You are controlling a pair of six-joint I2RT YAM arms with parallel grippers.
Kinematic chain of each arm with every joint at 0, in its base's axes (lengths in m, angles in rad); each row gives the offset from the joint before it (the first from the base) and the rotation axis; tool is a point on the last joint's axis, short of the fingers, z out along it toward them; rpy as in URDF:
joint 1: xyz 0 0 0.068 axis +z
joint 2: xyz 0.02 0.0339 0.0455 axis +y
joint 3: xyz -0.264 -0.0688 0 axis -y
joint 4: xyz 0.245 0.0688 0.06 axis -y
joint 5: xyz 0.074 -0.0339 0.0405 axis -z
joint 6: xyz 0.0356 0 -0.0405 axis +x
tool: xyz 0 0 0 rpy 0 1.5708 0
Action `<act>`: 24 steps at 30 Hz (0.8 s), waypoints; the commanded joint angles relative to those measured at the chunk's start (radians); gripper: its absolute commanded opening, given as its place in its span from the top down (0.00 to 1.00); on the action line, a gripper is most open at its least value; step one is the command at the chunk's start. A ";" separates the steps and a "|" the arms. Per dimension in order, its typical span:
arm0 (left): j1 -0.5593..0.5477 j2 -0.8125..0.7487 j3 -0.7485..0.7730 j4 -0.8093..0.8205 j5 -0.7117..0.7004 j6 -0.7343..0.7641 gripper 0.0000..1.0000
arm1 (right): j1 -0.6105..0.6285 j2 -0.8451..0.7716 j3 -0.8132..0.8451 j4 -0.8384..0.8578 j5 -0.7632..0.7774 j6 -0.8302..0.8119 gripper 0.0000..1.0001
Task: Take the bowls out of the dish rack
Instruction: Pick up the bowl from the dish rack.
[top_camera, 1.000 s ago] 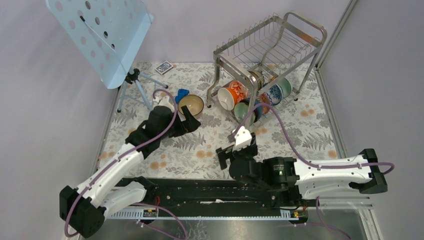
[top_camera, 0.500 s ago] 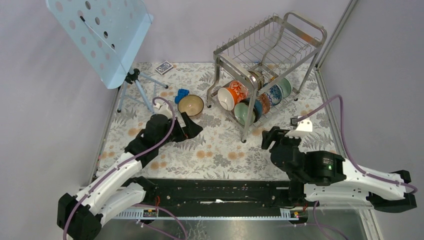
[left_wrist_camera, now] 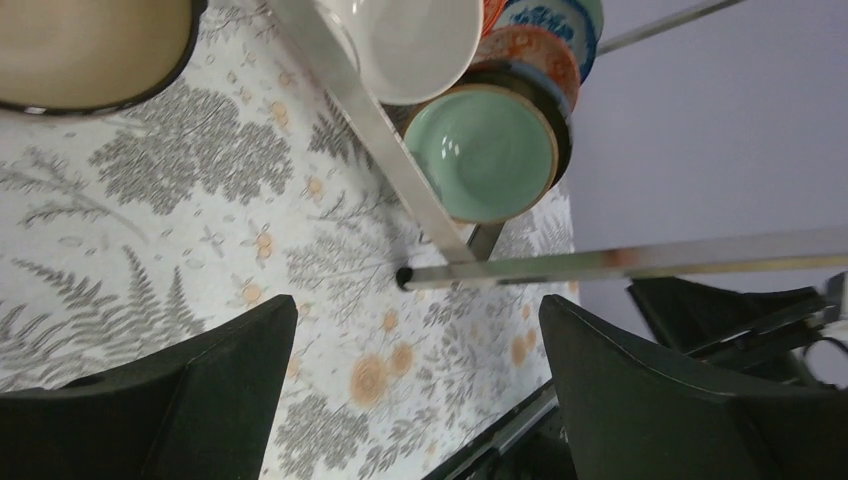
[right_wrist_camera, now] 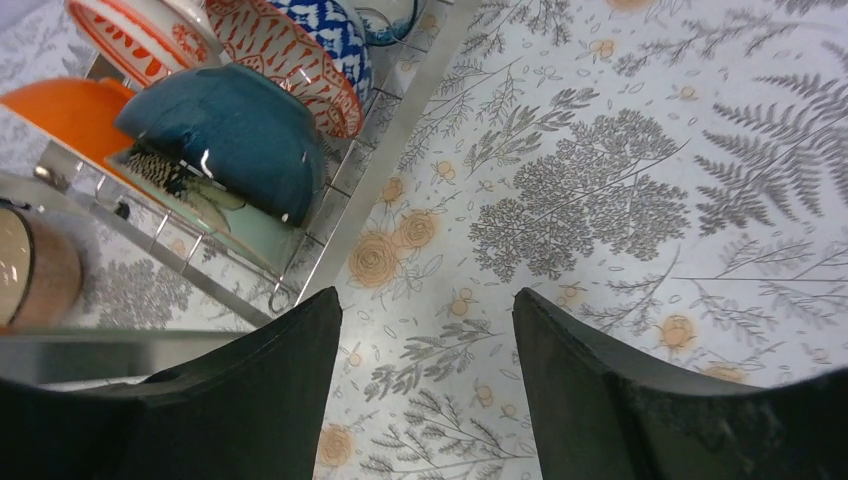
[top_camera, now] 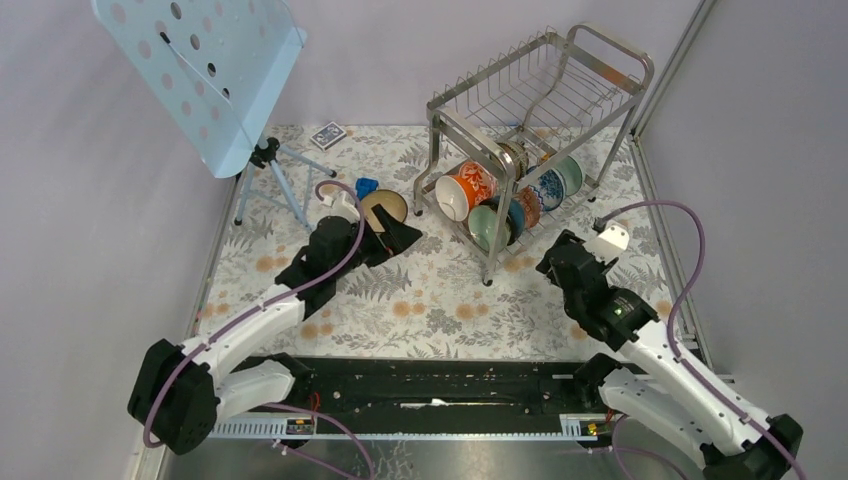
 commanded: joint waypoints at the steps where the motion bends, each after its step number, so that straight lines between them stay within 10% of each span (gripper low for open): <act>1: -0.050 0.057 0.017 0.276 -0.115 -0.092 0.06 | -0.121 -0.036 -0.085 0.204 -0.181 0.024 0.30; 12: -0.198 0.386 0.071 0.722 -0.372 -0.108 0.13 | -0.165 -0.112 -0.216 0.254 -0.284 0.063 0.31; 24: -0.134 0.701 0.160 1.081 -0.273 -0.126 0.35 | -0.164 -0.285 -0.336 0.212 -0.425 0.041 0.30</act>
